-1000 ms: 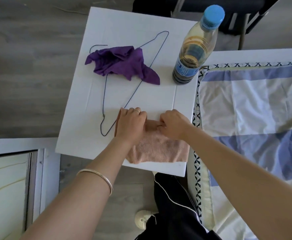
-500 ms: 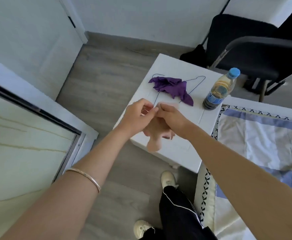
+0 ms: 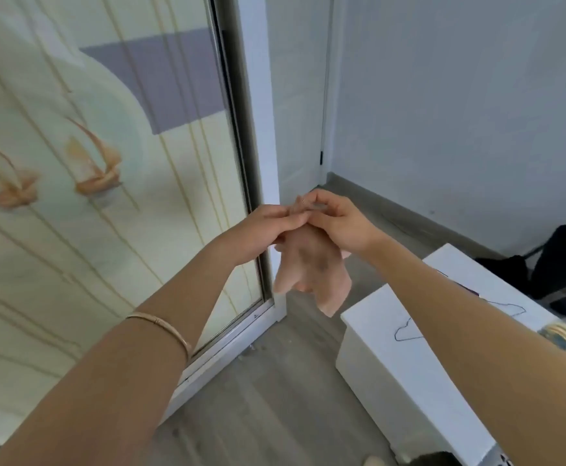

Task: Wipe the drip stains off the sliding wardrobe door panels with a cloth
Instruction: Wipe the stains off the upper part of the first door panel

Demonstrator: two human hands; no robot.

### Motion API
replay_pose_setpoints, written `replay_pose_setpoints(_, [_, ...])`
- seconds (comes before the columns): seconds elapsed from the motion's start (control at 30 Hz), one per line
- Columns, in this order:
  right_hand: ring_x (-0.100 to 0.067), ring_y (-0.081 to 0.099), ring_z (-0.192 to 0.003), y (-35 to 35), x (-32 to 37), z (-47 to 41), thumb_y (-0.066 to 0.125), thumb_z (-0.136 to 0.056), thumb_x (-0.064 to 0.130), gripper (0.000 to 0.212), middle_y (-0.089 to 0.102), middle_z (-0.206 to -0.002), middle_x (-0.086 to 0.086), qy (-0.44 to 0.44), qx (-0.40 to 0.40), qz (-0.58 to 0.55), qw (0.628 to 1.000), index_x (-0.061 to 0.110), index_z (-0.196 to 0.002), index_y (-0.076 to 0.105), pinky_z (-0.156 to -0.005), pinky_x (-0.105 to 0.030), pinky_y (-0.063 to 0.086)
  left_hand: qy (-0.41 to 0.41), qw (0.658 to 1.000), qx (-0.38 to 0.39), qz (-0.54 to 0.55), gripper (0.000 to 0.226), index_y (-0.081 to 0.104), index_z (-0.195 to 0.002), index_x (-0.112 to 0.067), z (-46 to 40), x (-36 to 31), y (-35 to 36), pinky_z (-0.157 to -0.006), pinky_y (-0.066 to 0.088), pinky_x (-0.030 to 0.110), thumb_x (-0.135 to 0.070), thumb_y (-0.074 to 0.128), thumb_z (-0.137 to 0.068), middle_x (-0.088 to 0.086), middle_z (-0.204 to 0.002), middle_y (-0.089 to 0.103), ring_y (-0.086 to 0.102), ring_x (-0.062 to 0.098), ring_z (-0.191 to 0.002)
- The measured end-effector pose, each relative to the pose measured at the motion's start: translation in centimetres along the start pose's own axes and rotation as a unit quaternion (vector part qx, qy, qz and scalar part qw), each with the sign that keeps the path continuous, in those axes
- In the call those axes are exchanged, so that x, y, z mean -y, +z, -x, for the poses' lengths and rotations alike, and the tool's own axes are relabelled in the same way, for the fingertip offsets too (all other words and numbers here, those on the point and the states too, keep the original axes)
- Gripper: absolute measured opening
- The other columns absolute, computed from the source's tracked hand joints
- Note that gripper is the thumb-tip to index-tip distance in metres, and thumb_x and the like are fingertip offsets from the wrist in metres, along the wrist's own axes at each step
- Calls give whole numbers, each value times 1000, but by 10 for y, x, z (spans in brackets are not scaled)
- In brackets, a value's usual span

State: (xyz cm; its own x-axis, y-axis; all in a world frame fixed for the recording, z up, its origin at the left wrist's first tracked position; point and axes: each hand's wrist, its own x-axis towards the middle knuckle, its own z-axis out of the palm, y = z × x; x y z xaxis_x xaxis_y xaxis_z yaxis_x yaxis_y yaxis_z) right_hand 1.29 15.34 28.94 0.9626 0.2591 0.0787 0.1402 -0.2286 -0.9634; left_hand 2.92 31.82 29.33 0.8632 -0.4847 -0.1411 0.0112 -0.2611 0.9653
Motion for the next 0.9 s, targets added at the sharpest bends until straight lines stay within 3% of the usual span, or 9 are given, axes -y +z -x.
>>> replay_pose_setpoints(0.1, [-26, 62, -82, 15, 21, -17, 58, -95, 8, 20, 66, -88, -13, -50, -12, 121, 991, 23, -81, 58, -84, -39, 51, 22, 998, -47, -23, 16, 59, -96, 5, 20, -9, -27, -88, 49, 29, -8, 50, -95, 14, -94, 59, 59, 17, -89])
replay_pose_setpoints(0.2, [-8, 56, -86, 25, 46, -30, 66, -91, 19, 14, 59, -97, 1, -51, -3, 115, 992, 21, -83, 55, -79, -25, 43, 45, 997, -64, -6, 24, 63, -77, -12, 34, -27, -49, -78, 50, 26, -3, 48, -94, -3, -76, 65, 62, 9, -77])
replay_pose_setpoints(0.27, [-1, 59, -97, 30, 60, -38, 66, -90, 22, 15, 59, -106, 5, -19, 67, 46, 997, 19, -97, 53, -82, -17, 44, 56, 995, -79, 3, 26, 65, -78, -16, 38, -40, -65, -74, 48, 23, -4, 47, -93, -7, -71, 67, 63, 9, -75])
replay_pose_setpoints(0.4, [-1, 62, -102, 33, 64, -61, 68, -87, 16, 44, 64, -113, 7, 24, 171, 10, 985, 17, -127, 49, -77, -11, 50, 52, 992, -115, -28, 27, 61, -72, -17, 37, -61, -90, -64, 46, 22, -6, 48, -93, -8, -63, 64, 61, 8, -63])
replay_pose_setpoints(0.5, [-2, 68, -93, 33, 70, -87, 67, -88, 12, 18, 73, -95, 11, 18, 204, 15, 979, 18, -105, 66, -74, -10, 49, 48, 987, -112, -105, 19, 56, -74, -11, 28, -72, -105, -62, 44, 21, -11, 53, -93, -6, -64, 58, 56, 9, -61])
replay_pose_setpoints(0.6, [-6, 69, -85, 28, 81, -118, 66, -88, 11, 7, 74, -83, 7, 9, 229, -25, 973, 13, -94, 68, -73, -16, 51, 55, 976, -152, -143, 15, 57, -79, -10, 7, -86, -122, -64, 45, 22, -14, 54, -94, -2, -69, 57, 55, 10, -65])
replay_pose_setpoints(0.73, [-31, 65, -80, 17, 103, -159, 65, -85, 22, 19, 68, -87, -18, 6, 197, -97, 976, 6, -93, 68, -66, -34, 51, 116, 933, -251, -229, 18, 57, -78, -5, -24, -110, -147, -61, 39, 21, -15, 55, -93, 1, -66, 55, 49, 7, -60])
replay_pose_setpoints(0.8, [-25, 67, -77, 8, 123, -185, 59, -92, 12, 11, 70, -84, -14, -34, 149, -157, 976, 4, -91, 67, -66, -31, 53, 149, 901, -326, -245, 18, 56, -75, -11, -42, -131, -162, -59, 38, 18, -15, 57, -92, 0, -64, 56, 48, 1, -58])
replay_pose_setpoints(0.9, [-24, 65, -81, 6, 163, -221, 61, -90, 5, 4, 66, -89, -14, -72, 75, -213, 972, 5, -94, 61, -70, -32, 53, 183, 838, -433, -278, 4, 60, -85, -16, -60, -168, -189, -72, 46, 24, -16, 61, -89, 0, -78, 63, 58, 8, -72])
